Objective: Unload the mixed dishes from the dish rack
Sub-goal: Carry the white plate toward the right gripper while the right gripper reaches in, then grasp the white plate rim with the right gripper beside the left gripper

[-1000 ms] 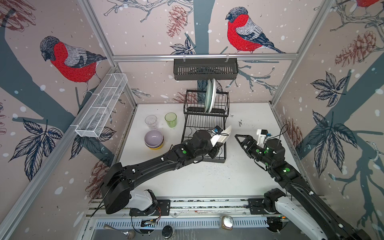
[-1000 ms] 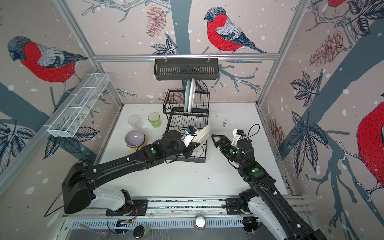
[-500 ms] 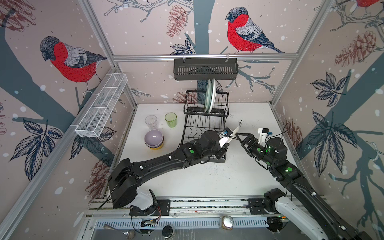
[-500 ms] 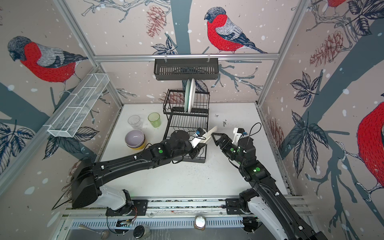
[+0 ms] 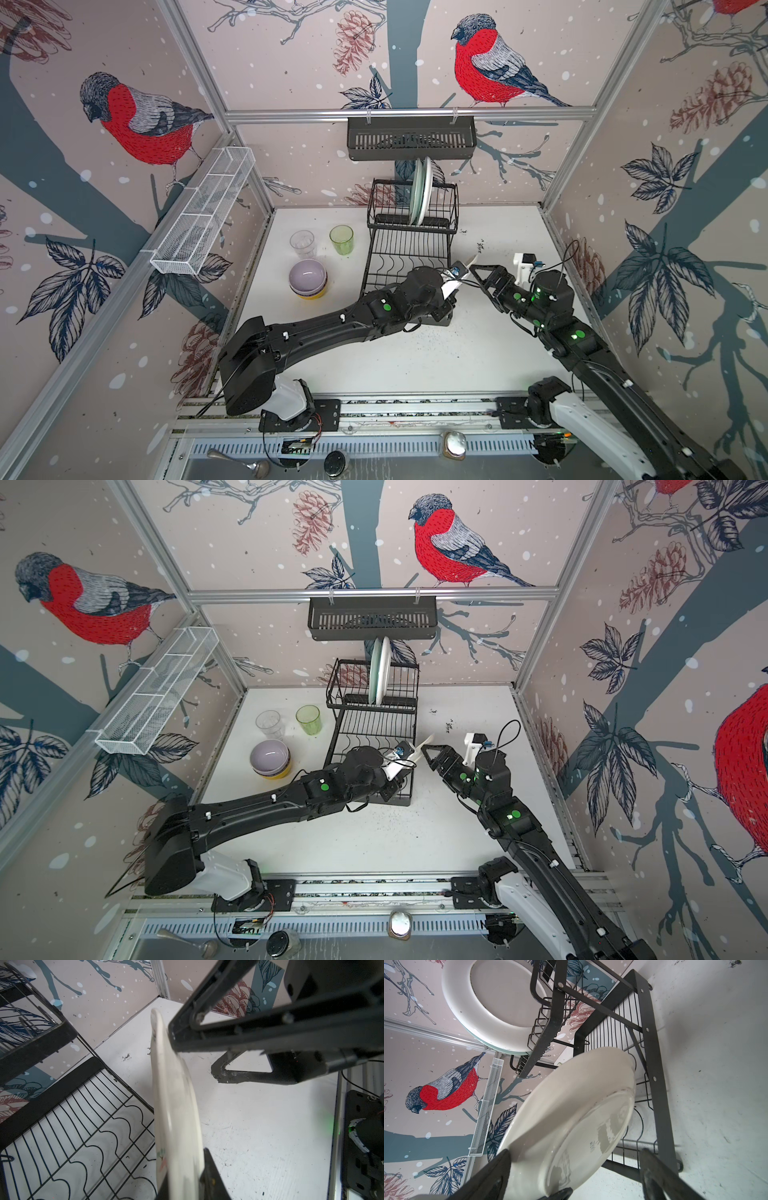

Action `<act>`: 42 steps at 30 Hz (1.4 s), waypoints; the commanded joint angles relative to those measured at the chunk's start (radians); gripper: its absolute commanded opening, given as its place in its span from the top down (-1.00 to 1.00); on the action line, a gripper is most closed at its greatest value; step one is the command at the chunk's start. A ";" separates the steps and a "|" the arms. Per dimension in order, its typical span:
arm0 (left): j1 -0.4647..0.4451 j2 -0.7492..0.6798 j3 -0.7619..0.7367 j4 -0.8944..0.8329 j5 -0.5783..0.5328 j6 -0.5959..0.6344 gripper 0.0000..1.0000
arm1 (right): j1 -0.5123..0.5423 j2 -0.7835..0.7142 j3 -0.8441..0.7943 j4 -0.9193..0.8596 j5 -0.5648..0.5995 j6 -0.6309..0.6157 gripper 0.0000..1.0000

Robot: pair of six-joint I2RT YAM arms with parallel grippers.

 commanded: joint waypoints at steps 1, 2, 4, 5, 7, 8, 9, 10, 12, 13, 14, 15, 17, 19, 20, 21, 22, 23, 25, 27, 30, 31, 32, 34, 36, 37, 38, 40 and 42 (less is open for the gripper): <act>-0.013 -0.003 -0.003 0.132 -0.026 0.044 1.00 | -0.001 0.006 0.023 -0.028 -0.017 -0.018 -0.90; -0.016 -0.001 -0.004 0.132 -0.034 0.049 1.00 | 0.000 0.005 0.026 -0.028 -0.018 -0.015 -0.90; -0.023 0.001 -0.007 0.134 -0.049 0.062 1.00 | -0.002 0.001 0.025 -0.016 -0.023 -0.006 -0.89; -0.027 0.004 -0.006 0.136 -0.056 0.067 1.00 | -0.001 -0.002 0.023 -0.008 -0.023 -0.002 -0.89; -0.033 0.010 -0.004 0.136 -0.067 0.077 1.00 | -0.001 -0.006 0.020 0.003 -0.022 0.006 -0.90; -0.035 0.013 -0.002 0.136 -0.072 0.079 1.00 | -0.002 -0.005 0.017 0.008 -0.022 0.008 -0.90; -0.038 0.016 -0.002 0.137 -0.077 0.084 1.00 | -0.001 -0.004 0.016 0.010 -0.020 0.008 -0.90; -0.041 0.019 -0.001 0.138 -0.079 0.089 1.00 | -0.002 -0.001 0.013 0.010 -0.020 0.011 -0.90; -0.044 0.021 0.003 0.146 -0.083 0.096 1.00 | -0.001 0.006 0.009 0.014 -0.020 0.016 -0.90; -0.044 0.023 0.004 0.150 -0.086 0.099 1.00 | -0.002 0.009 0.006 0.016 -0.023 0.018 -0.89; -0.046 0.024 0.005 0.155 -0.091 0.102 1.00 | -0.002 0.012 0.003 0.020 -0.026 0.020 -0.89; -0.046 0.025 0.007 0.157 -0.094 0.106 1.00 | -0.002 0.014 0.000 0.024 -0.029 0.021 -0.88; -0.049 0.026 0.010 0.168 -0.096 0.118 1.00 | -0.002 0.014 -0.003 0.025 -0.027 0.029 -0.85; -0.052 0.027 0.013 0.180 -0.100 0.131 1.00 | -0.001 0.016 -0.003 0.026 -0.027 0.033 -0.80; -0.052 0.028 0.012 0.182 -0.104 0.138 1.00 | -0.001 0.016 -0.001 0.027 -0.029 0.032 -0.73; -0.054 0.030 0.012 0.186 -0.111 0.145 1.00 | -0.002 0.016 0.000 0.026 -0.031 0.032 -0.65; -0.055 0.030 0.011 0.191 -0.118 0.152 1.00 | -0.002 0.016 0.003 0.026 -0.033 0.032 -0.59; -0.057 0.032 0.009 0.194 -0.123 0.158 1.00 | -0.002 0.016 0.005 0.025 -0.034 0.032 -0.54; -0.060 0.033 0.003 0.203 -0.138 0.170 1.00 | -0.002 0.014 0.008 0.020 -0.035 0.036 -0.45; -0.064 0.035 -0.002 0.211 -0.147 0.180 1.00 | -0.002 0.015 0.011 0.022 -0.038 0.035 -0.41; -0.074 0.035 -0.013 0.233 -0.169 0.197 1.00 | -0.002 0.019 0.011 0.024 -0.044 0.034 -0.40; -0.081 0.035 -0.015 0.244 -0.185 0.208 1.00 | -0.003 0.021 0.011 0.022 -0.047 0.036 -0.40; -0.087 0.036 -0.018 0.251 -0.199 0.217 1.00 | -0.003 0.026 0.011 0.024 -0.047 0.037 -0.40; -0.100 0.044 -0.021 0.265 -0.227 0.243 1.00 | -0.004 0.039 0.012 0.031 -0.059 0.038 -0.40; -0.110 0.049 -0.025 0.280 -0.247 0.263 1.00 | -0.004 0.055 0.019 0.034 -0.075 0.036 -0.40; -0.114 0.052 -0.028 0.288 -0.253 0.271 1.00 | -0.004 0.063 0.024 0.033 -0.082 0.035 -0.40; -0.115 0.054 -0.030 0.293 -0.256 0.275 1.00 | -0.006 0.069 0.029 0.031 -0.085 0.034 -0.39; -0.116 0.055 -0.039 0.308 -0.261 0.278 1.00 | -0.008 0.079 0.031 0.030 -0.090 0.037 -0.29; -0.118 0.052 -0.047 0.316 -0.262 0.281 1.00 | -0.009 0.081 0.031 0.035 -0.093 0.042 -0.17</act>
